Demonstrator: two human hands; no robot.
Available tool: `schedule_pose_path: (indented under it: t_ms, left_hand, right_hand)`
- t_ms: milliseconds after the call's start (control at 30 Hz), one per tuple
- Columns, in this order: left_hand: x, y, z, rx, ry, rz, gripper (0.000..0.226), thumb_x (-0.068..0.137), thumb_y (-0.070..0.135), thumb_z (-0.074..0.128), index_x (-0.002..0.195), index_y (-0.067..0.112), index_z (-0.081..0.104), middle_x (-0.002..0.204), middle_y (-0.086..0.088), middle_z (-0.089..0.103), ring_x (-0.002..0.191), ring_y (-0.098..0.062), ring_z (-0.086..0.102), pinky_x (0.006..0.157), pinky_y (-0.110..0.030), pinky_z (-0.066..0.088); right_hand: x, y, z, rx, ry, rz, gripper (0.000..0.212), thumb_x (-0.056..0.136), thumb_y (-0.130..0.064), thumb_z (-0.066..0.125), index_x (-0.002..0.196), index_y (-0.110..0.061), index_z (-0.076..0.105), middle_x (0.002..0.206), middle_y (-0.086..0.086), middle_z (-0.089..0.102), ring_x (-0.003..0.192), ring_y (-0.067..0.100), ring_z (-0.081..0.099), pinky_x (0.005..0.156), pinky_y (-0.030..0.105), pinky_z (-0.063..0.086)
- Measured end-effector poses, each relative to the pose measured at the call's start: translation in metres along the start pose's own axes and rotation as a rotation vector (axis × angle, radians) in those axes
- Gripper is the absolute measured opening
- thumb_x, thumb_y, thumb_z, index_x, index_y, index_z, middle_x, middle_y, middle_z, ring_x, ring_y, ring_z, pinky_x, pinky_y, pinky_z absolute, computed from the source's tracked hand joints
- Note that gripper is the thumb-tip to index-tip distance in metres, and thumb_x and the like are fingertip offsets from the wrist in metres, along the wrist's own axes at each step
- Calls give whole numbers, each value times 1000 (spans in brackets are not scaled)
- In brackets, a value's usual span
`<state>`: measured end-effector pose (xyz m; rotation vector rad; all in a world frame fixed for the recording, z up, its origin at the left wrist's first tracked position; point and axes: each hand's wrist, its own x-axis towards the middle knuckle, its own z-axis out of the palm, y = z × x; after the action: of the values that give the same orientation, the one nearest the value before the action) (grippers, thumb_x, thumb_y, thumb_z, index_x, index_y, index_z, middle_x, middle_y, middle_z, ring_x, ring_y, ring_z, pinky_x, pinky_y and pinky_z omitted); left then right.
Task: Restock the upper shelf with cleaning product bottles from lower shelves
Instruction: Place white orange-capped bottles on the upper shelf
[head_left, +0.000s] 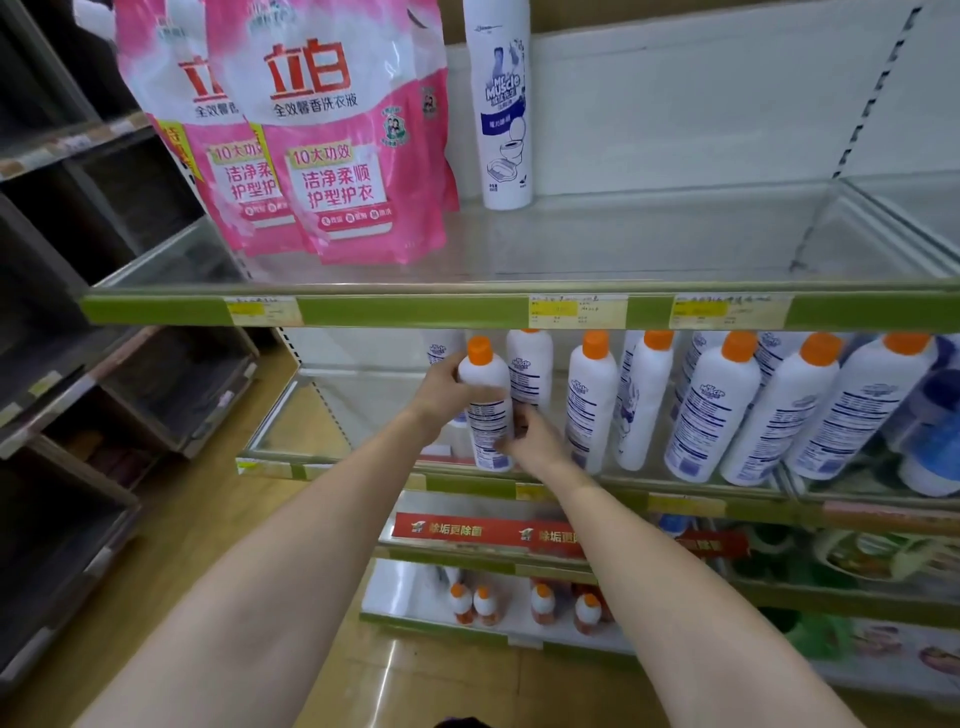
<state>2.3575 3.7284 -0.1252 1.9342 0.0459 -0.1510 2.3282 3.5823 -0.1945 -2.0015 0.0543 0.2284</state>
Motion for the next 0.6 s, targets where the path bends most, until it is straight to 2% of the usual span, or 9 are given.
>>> schedule_pose_path:
  t_ms: [167, 300, 400, 467, 600]
  left_hand:
    - [-3, 1, 1, -65, 26, 0, 45, 70, 3, 87, 109, 16, 66, 98, -3, 70, 86, -13, 64, 70, -21, 53]
    - [-9, 3, 0, -145, 44, -38, 47, 69, 0, 87, 106, 21, 67, 90, 9, 69, 80, -3, 63, 60, -12, 50]
    - [-10, 4, -8, -238, 95, -57, 53, 69, 6, 88, 116, 17, 67, 98, 4, 71, 87, -10, 65, 67, -21, 51]
    - [-11, 5, -15, -312, 128, -73, 49, 71, 7, 87, 115, 16, 67, 97, 2, 72, 87, -16, 67, 68, -27, 52]
    - [-21, 9, -30, -340, 105, -84, 43, 73, 9, 85, 111, 16, 67, 89, 6, 72, 80, -13, 67, 67, -28, 53]
  right_hand:
    - [3, -3, 3, -20, -8, 2, 50, 86, -13, 74, 131, -19, 56, 127, 4, 67, 117, 25, 61, 98, 39, 48]
    - [6, -3, 8, -38, -43, 40, 56, 81, -17, 79, 132, -22, 54, 127, 2, 66, 118, 26, 60, 101, 47, 50]
    - [7, -6, 14, -39, -53, 30, 53, 82, -20, 80, 129, -19, 55, 126, 3, 66, 117, 26, 60, 101, 44, 49]
    - [4, -11, 20, -37, -77, 19, 56, 78, -20, 84, 127, -17, 57, 124, 4, 67, 115, 25, 60, 100, 41, 48]
    - [-7, -19, 34, -29, -127, 49, 61, 70, -25, 91, 122, -20, 61, 120, 2, 69, 113, 23, 63, 102, 43, 49]
